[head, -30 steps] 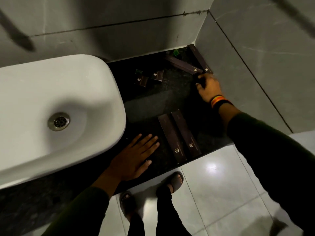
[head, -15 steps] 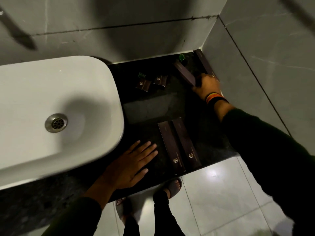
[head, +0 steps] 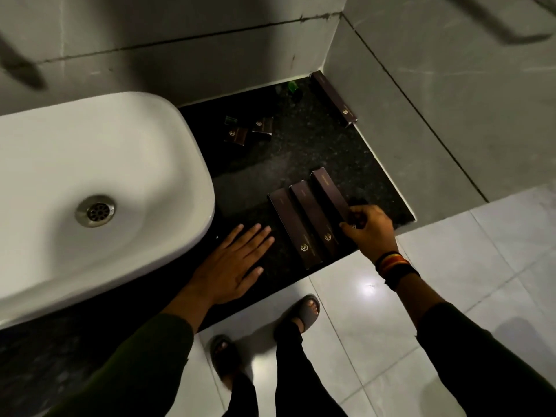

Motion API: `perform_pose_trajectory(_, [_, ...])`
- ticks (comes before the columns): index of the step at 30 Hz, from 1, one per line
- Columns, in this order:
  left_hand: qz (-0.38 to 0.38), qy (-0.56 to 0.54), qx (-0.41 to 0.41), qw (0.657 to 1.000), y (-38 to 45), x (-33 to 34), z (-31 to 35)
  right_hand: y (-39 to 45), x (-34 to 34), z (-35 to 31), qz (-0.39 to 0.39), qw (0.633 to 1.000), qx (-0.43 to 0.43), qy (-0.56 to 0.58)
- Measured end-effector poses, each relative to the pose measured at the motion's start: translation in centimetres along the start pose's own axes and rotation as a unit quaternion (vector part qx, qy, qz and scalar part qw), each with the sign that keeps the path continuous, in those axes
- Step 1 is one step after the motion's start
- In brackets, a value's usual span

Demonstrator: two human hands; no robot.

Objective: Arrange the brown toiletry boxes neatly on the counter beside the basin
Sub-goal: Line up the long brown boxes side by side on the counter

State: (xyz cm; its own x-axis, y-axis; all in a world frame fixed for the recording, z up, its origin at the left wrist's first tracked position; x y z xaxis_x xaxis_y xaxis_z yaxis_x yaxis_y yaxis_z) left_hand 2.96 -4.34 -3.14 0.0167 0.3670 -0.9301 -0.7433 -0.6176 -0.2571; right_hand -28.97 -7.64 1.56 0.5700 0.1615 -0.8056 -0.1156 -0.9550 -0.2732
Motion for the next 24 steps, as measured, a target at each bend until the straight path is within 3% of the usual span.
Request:
perform_pose_trajectory(6, [-0.007,0.002,-0.003,1.000,0.0,0.2,-0.2,0.5,-0.6,0.3,-0.014,0.999,0.033,0.033])
perform_pose_trajectory(12, [0.015,0.002,0.005,1.000,0.1,0.2,-0.2,8.3,-6.0,-0.1,0.060,0.994,0.036,0.087])
perform_pose_trajectory(19, [0.040,-0.028,0.016,0.999,0.2,0.2,-0.4,21.7,-8.9,-3.8,0.014,0.998,-0.008,-0.060])
perform_pose_trajectory(24, [0.036,-0.005,0.001,0.999,0.2,0.7,-0.6,26.4,-7.4,-6.7,-0.023,0.988,-0.007,-0.154])
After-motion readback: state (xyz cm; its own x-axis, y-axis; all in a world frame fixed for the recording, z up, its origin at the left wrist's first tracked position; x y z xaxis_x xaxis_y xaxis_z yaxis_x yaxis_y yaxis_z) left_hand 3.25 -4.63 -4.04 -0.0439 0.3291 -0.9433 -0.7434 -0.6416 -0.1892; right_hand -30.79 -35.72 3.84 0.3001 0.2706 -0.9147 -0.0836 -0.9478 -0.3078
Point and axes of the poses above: each hand's wrist, its own y-axis towards the middle knuckle, its own x-axis out of the palm, z = x × y, the point moved 6 cm from there along y, towards the middle knuckle, and after that the axes turned 12 degrees about -z, right-handed, at the moved point
